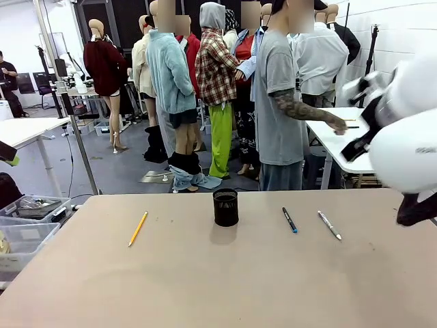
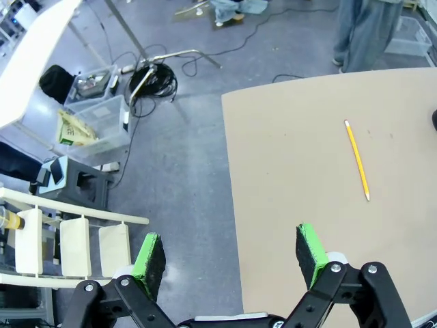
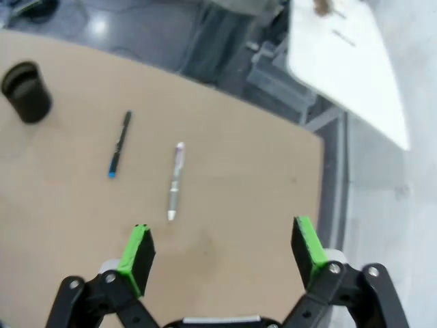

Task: Place the pens into the pen holder.
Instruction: Pick up a writing instrument from the table and place it into the Pen holder.

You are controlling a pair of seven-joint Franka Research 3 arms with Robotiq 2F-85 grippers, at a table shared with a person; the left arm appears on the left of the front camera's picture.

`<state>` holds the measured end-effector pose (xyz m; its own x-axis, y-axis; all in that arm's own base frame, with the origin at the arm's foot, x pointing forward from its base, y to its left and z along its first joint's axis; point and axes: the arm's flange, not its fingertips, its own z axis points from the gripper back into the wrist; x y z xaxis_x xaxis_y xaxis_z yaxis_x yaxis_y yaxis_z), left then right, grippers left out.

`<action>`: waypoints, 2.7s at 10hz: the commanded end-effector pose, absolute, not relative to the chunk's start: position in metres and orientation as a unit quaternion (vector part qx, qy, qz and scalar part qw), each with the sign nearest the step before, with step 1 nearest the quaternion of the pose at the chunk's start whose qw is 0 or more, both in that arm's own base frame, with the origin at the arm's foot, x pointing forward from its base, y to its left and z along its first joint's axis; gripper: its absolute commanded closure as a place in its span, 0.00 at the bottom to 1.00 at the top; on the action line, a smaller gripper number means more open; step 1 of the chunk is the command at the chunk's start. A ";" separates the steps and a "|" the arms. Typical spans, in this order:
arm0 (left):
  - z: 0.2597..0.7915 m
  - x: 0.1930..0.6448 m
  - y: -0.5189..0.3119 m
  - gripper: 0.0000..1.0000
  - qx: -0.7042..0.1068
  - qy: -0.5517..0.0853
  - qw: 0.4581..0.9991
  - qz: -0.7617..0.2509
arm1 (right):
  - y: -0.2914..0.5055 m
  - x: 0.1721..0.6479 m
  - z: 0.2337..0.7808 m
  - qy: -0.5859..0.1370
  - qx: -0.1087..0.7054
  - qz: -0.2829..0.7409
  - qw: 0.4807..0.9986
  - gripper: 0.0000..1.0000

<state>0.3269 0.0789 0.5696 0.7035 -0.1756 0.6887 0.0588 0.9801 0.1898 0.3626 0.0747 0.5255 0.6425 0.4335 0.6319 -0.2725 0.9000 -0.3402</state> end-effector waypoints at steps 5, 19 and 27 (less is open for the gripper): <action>0.570 0.329 0.079 0.00 0.079 -0.385 0.917 -0.062 | 0.084 0.467 0.419 -0.219 -0.078 0.223 0.947 0.00; 0.570 0.329 0.079 0.00 0.079 -0.385 0.917 -0.062 | 0.077 0.569 0.337 -0.021 -0.017 0.221 0.975 0.00; 0.570 0.329 0.079 0.00 0.079 -0.385 0.917 -0.062 | 0.085 0.589 0.302 -0.011 -0.036 0.207 0.978 0.11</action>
